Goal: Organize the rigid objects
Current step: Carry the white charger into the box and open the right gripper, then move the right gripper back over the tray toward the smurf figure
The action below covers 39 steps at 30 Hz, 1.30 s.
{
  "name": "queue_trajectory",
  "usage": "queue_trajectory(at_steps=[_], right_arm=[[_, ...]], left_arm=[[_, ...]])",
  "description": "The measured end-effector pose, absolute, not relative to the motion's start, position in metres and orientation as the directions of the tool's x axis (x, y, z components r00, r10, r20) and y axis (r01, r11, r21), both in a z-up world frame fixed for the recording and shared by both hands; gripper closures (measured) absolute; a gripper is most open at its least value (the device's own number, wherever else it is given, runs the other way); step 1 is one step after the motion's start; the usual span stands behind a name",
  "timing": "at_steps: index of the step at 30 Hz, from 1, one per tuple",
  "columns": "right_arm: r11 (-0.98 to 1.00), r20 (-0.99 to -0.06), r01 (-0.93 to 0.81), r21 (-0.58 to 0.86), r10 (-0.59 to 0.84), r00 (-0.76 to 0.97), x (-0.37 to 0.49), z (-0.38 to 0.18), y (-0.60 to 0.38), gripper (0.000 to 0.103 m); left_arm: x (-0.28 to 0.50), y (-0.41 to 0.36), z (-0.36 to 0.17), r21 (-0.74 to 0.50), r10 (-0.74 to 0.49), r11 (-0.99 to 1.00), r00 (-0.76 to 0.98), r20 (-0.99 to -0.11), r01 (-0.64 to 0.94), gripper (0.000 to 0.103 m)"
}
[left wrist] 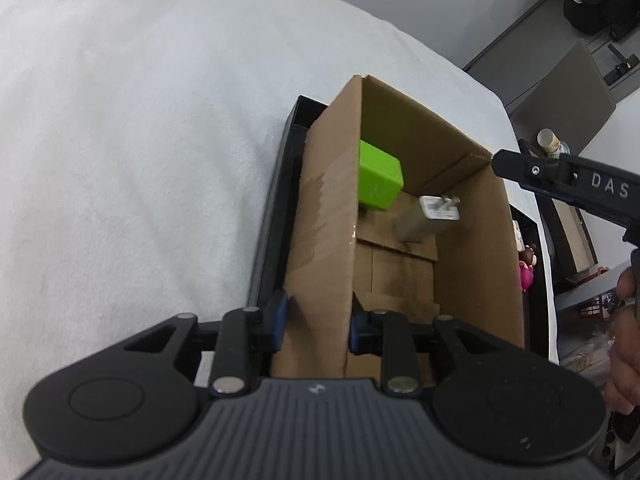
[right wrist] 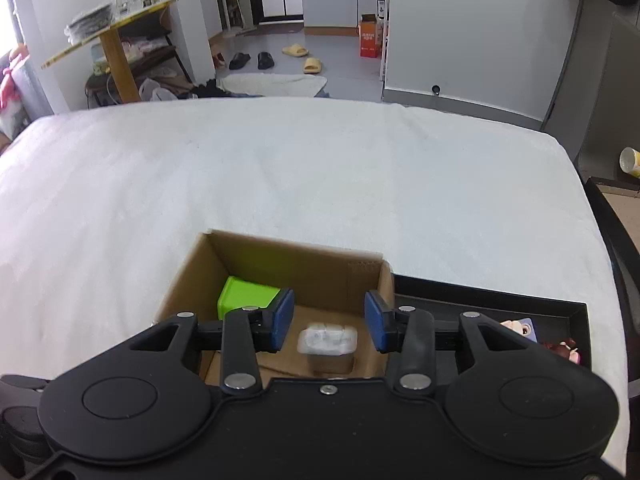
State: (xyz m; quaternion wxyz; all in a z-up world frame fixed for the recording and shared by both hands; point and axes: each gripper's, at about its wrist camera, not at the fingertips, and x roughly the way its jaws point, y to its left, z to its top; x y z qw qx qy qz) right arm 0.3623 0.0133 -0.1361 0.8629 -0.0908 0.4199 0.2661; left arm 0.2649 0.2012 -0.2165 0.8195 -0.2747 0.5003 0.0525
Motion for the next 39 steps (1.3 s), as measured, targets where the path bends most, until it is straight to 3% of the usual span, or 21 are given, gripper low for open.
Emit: queue_trajectory(at_steps=[5,7,15,26,39], right_arm=[[0.85,-0.776,-0.523,0.065,0.372,0.509,0.357,-0.136,0.006,0.058],[0.854,-0.776,-0.516,0.063,0.367,0.513,0.354,-0.135,0.0,0.047],[0.884,-0.773,-0.465,0.054,0.331,0.541,0.35,-0.128,-0.038,0.031],[0.932,-0.787,-0.363,0.018,0.237,0.569,0.346,-0.137,-0.096,0.028],[0.948,-0.788,-0.313,0.05,0.23,0.571,0.344,-0.145,-0.13,0.024]], left_arm=[[0.264,0.201,-0.217,-0.402,-0.193,0.841,0.492,-0.849,-0.363,0.076],[0.264,0.202,-0.217,-0.406,-0.197,0.837,0.491,-0.849,-0.366,0.075],[0.265,0.203,-0.213,-0.382,-0.172,0.841,0.481,-0.86,-0.382,0.075],[0.262,0.201,-0.205,-0.354,-0.128,0.841,0.484,-0.866,-0.41,0.075],[0.263,0.198,-0.208,-0.346,-0.118,0.831,0.47,-0.875,-0.436,0.076]])
